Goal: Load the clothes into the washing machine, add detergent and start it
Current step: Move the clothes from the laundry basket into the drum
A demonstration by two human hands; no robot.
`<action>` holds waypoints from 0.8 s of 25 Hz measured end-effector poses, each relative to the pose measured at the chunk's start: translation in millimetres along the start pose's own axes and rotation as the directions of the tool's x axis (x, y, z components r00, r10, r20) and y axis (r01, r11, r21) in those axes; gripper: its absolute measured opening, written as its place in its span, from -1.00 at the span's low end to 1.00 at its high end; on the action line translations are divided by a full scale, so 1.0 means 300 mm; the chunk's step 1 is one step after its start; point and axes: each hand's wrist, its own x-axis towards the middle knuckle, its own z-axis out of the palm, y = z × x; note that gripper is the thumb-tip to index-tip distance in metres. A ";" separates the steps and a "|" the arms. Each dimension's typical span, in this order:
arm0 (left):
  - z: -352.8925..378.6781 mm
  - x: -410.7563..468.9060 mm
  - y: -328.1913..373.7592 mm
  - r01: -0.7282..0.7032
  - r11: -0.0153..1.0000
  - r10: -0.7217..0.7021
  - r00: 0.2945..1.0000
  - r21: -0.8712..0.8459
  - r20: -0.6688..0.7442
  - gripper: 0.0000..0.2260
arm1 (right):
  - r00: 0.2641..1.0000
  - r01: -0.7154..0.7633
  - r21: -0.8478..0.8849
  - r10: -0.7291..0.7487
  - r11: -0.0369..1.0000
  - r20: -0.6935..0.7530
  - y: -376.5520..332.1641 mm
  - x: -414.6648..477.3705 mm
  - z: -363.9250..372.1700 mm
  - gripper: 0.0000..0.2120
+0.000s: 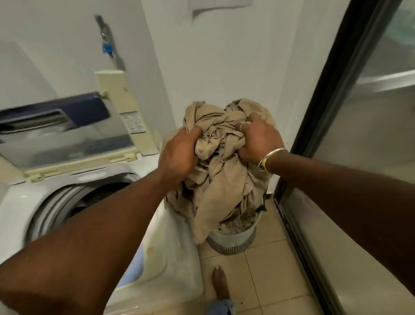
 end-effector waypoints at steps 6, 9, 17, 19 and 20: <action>-0.532 -0.175 -0.048 0.080 0.993 -0.067 0.988 0.092 -0.142 -0.65 | 0.984 0.141 0.053 -0.135 0.989 -0.114 -0.413 -0.031 -0.364 -0.62; -0.741 -0.245 -0.150 0.094 0.984 -0.060 0.974 0.150 -0.217 -0.63 | 0.968 0.194 0.092 -0.175 0.977 -0.178 -0.631 -0.024 -0.456 -0.66; -0.984 -0.525 -0.523 0.166 0.983 -0.141 0.954 0.075 -0.264 -0.64 | 0.959 0.242 0.092 -0.224 0.966 -0.174 -1.168 -0.020 -0.381 -0.58; -1.013 -0.567 -0.610 0.151 0.987 -0.133 0.960 0.053 -0.247 -0.64 | 0.965 0.217 0.112 -0.197 0.970 -0.171 -1.262 -0.021 -0.333 -0.53; -1.020 -0.582 -0.663 0.141 0.989 -0.125 0.963 0.050 -0.239 -0.64 | 0.969 0.204 0.121 -0.183 0.971 -0.168 -1.305 -0.022 -0.303 -0.51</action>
